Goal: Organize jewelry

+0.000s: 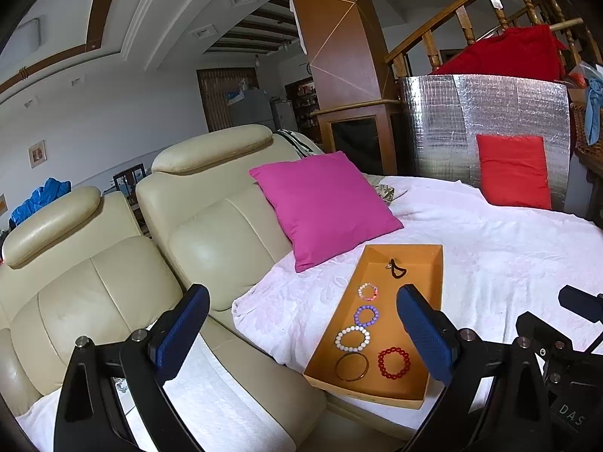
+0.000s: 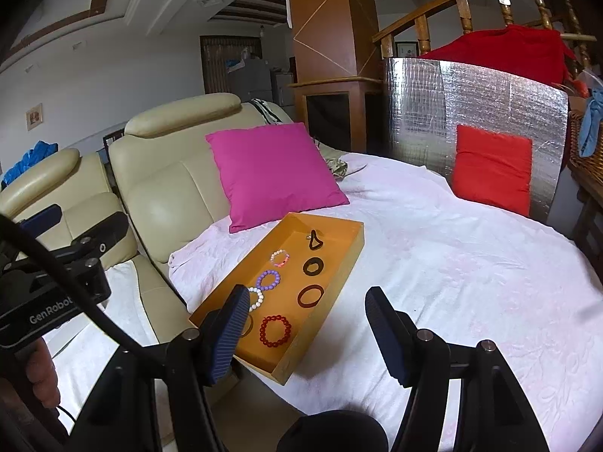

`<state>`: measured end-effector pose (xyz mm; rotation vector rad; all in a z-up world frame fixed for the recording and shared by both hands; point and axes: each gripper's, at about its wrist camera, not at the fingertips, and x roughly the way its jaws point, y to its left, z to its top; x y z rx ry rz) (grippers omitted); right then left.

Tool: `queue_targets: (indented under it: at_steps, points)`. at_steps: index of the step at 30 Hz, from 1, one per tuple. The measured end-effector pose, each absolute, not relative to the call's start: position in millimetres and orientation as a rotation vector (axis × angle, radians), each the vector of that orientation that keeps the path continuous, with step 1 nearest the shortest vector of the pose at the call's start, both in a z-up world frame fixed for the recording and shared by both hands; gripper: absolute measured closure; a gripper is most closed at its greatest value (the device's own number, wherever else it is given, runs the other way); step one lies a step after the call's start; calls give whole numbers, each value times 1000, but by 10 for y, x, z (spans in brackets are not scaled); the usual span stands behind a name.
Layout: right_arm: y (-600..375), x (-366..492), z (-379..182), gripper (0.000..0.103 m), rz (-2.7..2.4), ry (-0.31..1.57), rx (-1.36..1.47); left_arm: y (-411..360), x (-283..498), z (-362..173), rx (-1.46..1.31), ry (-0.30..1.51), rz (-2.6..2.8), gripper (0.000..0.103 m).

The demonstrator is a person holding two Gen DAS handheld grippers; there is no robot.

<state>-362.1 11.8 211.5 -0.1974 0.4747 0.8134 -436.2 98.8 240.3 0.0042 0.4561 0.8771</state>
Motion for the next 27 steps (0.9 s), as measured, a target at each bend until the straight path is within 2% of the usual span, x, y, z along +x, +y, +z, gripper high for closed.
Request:
queue_targets:
  at_steps: [27]
  points:
    - [431,-3704,2095,35,823,467,-266,1207,-4463,2362,-62,454,909,4]
